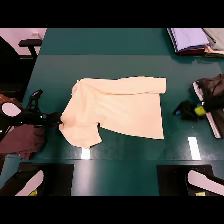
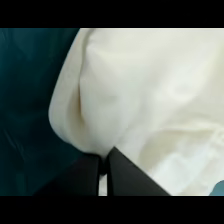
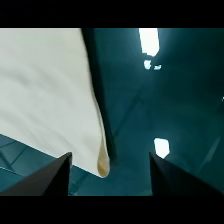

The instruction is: Fold the shirts.

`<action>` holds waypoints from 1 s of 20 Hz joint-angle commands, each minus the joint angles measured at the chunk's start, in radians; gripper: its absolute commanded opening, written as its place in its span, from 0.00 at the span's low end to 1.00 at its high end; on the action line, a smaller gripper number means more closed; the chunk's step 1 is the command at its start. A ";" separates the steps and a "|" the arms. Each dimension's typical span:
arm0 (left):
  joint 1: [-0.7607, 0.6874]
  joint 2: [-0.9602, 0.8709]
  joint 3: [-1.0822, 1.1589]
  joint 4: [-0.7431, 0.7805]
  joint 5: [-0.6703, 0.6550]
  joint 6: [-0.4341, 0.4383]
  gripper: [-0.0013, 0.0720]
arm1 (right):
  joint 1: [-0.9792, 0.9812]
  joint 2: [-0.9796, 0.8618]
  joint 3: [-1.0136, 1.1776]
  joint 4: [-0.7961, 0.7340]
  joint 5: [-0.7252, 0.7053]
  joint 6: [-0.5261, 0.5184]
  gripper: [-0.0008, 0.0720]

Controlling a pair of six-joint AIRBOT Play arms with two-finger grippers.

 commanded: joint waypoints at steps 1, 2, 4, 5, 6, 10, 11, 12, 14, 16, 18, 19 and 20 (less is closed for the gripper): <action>0.000 0.001 0.020 -0.015 -0.014 0.007 0.06 | -0.016 0.011 -0.210 0.034 -0.061 -0.013 0.70; 0.000 0.001 0.020 -0.018 -0.016 0.007 0.06 | 0.005 0.011 -0.237 0.062 -0.089 -0.015 0.70; 0.000 0.001 0.020 -0.019 -0.017 0.006 0.06 | 0.071 0.010 -0.272 0.105 -0.140 -0.015 0.70; 0.000 0.001 0.020 -0.019 -0.017 0.006 0.06 | 0.105 0.010 -0.278 0.112 -0.162 -0.015 0.70; 0.000 0.001 0.020 -0.022 -0.017 0.006 0.06 | 0.143 0.010 -0.278 0.111 -0.179 -0.011 0.70; 0.000 0.001 0.020 -0.023 -0.023 0.007 0.06 | 0.225 0.011 -0.278 0.111 -0.189 0.003 0.42; 0.000 0.002 0.020 -0.022 -0.028 0.010 0.06 | 0.232 0.011 -0.278 0.112 -0.189 0.000 0.24; 0.000 0.013 0.021 -0.022 -0.032 0.018 0.05 | 0.236 0.012 -0.273 0.111 -0.187 -0.019 0.09; 0.000 0.062 0.050 -0.011 -0.056 0.018 0.05 | 0.235 0.045 -0.240 0.111 -0.179 -0.032 0.04; 0.000 0.131 0.130 0.017 -0.101 0.017 0.05 | 0.235 0.126 -0.155 0.101 -0.179 -0.032 0.04; 0.000 0.196 0.266 0.032 -0.151 0.014 0.05 | 0.235 0.214 -0.019 0.101 -0.177 -0.032 0.04; 0.000 0.224 0.356 0.032 -0.174 0.013 0.05 | 0.234 0.251 0.063 0.100 -0.176 -0.032 0.04; 0.000 0.246 0.450 0.032 -0.190 0.003 0.05 | 0.235 0.288 0.162 0.100 -0.176 -0.032 0.04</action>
